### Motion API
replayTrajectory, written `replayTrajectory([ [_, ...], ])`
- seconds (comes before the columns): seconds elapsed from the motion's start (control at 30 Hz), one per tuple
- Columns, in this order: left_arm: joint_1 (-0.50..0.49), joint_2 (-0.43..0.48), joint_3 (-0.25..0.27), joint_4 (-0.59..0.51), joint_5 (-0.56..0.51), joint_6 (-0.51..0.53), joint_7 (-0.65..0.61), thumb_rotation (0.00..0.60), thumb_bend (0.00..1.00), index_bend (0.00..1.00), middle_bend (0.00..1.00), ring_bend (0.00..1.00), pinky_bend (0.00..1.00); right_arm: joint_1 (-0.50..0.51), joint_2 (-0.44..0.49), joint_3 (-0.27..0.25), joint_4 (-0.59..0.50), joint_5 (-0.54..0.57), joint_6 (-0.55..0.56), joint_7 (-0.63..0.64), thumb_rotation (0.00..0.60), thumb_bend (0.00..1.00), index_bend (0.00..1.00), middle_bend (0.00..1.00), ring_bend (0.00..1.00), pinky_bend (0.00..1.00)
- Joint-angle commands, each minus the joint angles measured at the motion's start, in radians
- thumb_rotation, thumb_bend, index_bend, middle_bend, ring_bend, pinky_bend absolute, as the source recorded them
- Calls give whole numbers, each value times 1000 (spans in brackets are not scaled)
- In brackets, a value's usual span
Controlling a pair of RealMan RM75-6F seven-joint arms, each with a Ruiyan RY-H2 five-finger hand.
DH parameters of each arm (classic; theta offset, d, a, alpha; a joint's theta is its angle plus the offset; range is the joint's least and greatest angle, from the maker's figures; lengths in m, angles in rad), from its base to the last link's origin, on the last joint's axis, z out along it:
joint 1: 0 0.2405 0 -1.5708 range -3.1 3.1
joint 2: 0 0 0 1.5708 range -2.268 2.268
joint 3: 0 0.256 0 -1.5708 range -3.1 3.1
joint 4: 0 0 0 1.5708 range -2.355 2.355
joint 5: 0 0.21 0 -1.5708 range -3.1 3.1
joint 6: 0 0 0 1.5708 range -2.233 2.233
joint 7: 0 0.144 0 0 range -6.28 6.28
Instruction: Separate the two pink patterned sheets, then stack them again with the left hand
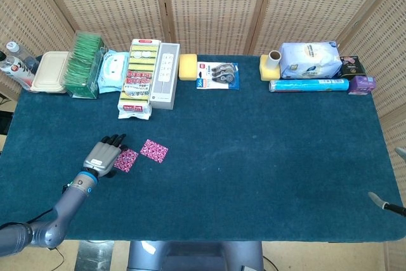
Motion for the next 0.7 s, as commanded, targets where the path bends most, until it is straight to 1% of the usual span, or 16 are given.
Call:
replayTrajectory([
  [0.03, 4, 8, 5, -14, 1, 8, 4, 600, 250, 218, 0, 0, 101, 0, 1, 0, 0, -1, 0, 1, 600, 0, 115, 0, 0, 22],
  [0.13, 5, 17, 14, -32, -19, 12, 20, 600, 250, 217, 0, 0, 101, 0, 1, 0, -1, -1, 0, 0, 600, 0, 115, 0, 0, 21],
  [0.23, 4, 22, 8, -39, -28, 22, 22, 600, 250, 218, 0, 0, 101, 0, 1, 0, -2, -1, 0, -3, 600, 0, 115, 0, 0, 21],
  [0.33, 4, 22, -4, -31, -12, 25, -1, 600, 249, 218, 0, 0, 101, 2, 1, -1, -4, -2, -2, -5, 600, 0, 115, 0, 0, 21],
  [0.47, -10, 18, -20, -12, -20, 6, -12, 600, 248, 212, 0, 0, 101, 1, 1, -2, -5, -2, -2, -7, 600, 0, 115, 0, 0, 21],
  [0.7, -32, -6, -17, 1, -60, -8, 26, 600, 246, 209, 0, 0, 101, 2, 0, -1, -3, 0, -3, -6, 600, 0, 115, 0, 0, 21],
])
